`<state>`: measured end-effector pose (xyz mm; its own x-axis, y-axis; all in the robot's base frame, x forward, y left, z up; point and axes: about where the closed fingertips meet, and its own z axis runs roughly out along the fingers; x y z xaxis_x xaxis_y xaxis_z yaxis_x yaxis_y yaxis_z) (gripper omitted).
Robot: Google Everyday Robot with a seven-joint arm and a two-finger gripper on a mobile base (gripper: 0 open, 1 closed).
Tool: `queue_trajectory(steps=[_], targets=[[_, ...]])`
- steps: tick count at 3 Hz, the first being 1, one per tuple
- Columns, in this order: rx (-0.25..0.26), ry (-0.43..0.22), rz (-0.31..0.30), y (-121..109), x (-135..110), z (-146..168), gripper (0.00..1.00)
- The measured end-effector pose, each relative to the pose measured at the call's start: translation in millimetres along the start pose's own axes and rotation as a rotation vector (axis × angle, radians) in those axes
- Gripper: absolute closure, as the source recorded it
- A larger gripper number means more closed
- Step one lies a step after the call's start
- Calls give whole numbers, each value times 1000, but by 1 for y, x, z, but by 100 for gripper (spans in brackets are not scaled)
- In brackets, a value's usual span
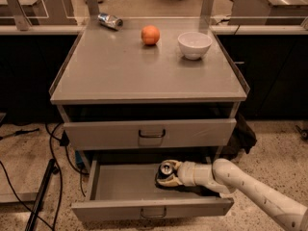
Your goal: Place pepsi can into middle drawer
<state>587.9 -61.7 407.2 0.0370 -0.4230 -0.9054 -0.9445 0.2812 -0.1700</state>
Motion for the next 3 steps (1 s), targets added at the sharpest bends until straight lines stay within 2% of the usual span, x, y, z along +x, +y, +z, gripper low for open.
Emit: queue_trajectory(steps=[3], targets=[[0, 0, 0, 0, 0, 0, 13]])
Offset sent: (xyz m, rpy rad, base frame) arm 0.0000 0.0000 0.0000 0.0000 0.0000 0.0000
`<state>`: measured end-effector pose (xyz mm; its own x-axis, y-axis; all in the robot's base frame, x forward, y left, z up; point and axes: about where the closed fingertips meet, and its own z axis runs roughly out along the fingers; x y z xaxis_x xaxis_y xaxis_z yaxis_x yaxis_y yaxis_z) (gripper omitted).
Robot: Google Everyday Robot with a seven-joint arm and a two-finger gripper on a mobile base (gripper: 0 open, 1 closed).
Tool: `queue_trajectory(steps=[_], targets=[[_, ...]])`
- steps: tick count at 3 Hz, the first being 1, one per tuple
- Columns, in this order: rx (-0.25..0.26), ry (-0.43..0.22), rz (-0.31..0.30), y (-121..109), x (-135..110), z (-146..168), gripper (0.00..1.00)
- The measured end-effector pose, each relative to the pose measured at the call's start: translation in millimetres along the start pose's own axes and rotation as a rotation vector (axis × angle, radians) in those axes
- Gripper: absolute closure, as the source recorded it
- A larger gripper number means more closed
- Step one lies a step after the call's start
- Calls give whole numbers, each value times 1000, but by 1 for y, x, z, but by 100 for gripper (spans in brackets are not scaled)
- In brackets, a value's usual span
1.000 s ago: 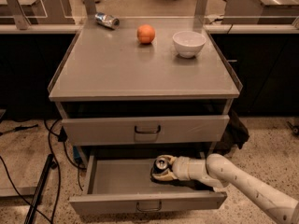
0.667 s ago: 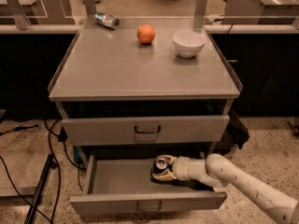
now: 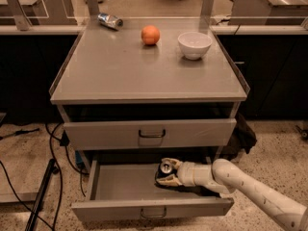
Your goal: Place pepsi can into middle drawer
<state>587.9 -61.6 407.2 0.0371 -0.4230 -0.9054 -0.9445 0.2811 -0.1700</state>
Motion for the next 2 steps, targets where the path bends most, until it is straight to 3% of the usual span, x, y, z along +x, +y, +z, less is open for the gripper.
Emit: queue_trajectory(steps=[1, 2], targets=[[0, 0, 0, 0, 0, 0, 0], [0, 0, 0, 0, 0, 0, 0]])
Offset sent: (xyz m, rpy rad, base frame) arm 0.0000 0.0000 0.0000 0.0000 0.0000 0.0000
